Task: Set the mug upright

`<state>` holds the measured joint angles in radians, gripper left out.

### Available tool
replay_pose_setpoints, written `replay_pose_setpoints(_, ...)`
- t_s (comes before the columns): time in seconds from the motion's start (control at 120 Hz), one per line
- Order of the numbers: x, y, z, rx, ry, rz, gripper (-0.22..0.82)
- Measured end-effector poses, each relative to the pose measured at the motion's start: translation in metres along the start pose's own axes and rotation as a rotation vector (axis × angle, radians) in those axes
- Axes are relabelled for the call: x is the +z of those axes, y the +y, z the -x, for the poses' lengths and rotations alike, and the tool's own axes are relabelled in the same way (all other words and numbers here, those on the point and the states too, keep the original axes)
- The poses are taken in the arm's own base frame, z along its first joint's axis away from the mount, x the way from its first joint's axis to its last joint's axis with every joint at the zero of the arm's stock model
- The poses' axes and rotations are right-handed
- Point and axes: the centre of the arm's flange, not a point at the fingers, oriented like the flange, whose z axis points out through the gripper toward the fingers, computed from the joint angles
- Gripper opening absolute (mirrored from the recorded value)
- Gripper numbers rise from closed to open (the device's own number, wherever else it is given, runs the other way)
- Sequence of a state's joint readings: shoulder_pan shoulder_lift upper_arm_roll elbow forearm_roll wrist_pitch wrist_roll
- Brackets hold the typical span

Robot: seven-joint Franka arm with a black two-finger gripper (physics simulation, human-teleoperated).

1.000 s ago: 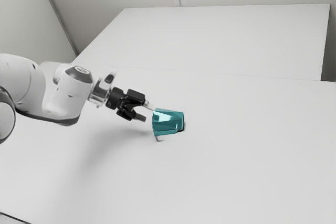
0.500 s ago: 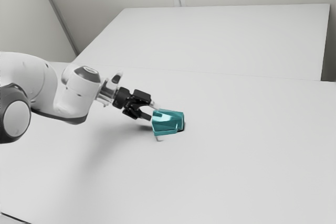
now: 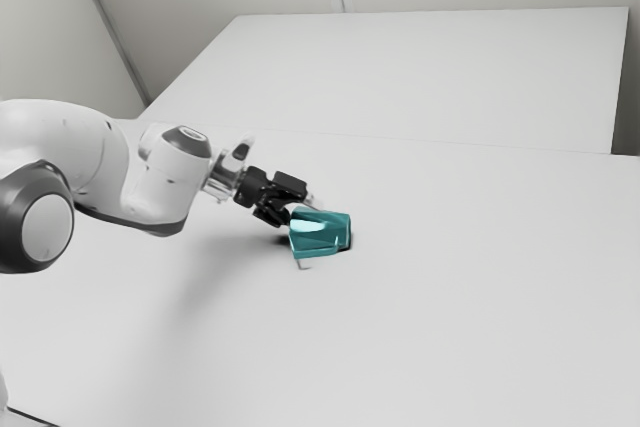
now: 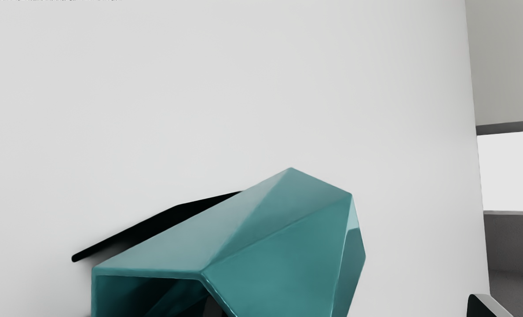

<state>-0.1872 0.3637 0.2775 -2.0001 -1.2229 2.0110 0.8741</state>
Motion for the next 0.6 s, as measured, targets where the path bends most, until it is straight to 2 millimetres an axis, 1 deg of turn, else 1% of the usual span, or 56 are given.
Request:
replay_pose_setpoints(0.1, 0.0033, -0.0015, -0.0005, -0.001, -0.002, 0.002, 0.59)
replay_pose_setpoints(0.167, 0.0049, -0.0023, -0.0003, -0.003, -0.003, 0.003, 0.55)
replay_pose_setpoints(0.35, 0.0094, -0.0014, 0.0001, -0.003, -0.004, 0.010, 0.30)
replay_pose_setpoints(0.525, 0.0092, 0.0006, -0.0015, 0.003, -0.001, 0.010, 0.05)
replay_pose_setpoints(0.6, 0.0072, 0.0042, -0.0053, 0.014, 0.002, 0.008, -0.02)
